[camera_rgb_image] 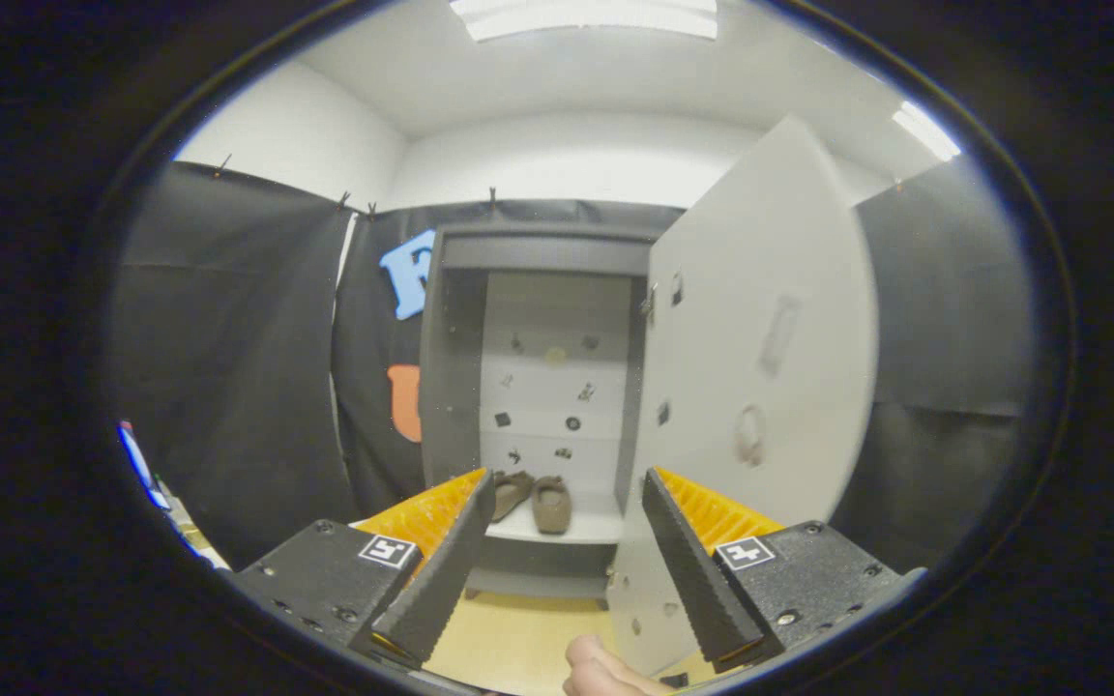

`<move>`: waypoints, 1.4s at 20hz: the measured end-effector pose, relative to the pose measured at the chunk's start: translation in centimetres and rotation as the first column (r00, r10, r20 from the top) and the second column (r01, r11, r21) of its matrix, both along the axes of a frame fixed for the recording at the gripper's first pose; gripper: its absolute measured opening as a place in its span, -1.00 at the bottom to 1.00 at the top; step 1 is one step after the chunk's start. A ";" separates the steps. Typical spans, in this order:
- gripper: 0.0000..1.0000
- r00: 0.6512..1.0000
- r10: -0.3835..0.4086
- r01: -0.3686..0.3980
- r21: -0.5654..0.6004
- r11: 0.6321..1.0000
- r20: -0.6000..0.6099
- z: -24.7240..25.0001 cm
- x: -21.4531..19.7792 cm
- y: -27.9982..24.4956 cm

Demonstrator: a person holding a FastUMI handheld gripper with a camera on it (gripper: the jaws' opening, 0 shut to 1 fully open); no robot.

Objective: Open the shoe cabinet door, grab the shoes and put them into the shoe cabinet, then close the shoe cabinet door.

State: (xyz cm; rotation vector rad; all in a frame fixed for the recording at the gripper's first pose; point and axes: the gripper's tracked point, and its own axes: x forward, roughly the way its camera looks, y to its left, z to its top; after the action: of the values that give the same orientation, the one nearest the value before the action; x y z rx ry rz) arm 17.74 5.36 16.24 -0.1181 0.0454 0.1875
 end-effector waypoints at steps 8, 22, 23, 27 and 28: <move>1.00 0.988 -0.073 0.076 -0.015 0.997 0.136 4.7 -7.9 -10.9; 1.00 0.969 -0.243 0.238 0.087 0.967 0.043 -0.9 -3.4 -28.6; 1.00 0.972 -0.231 0.227 0.080 0.970 0.039 -1.7 -2.3 -29.1; 1.00 0.979 -0.202 0.204 0.088 0.975 -0.037 -5.6 2.1 -30.6; 1.00 0.981 -0.185 0.190 0.091 0.978 -0.062 -6.9 3.0 -30.6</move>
State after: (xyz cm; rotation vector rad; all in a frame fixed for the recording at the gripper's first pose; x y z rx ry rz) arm 20.69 -25.21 9.37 -0.0119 0.1002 0.0037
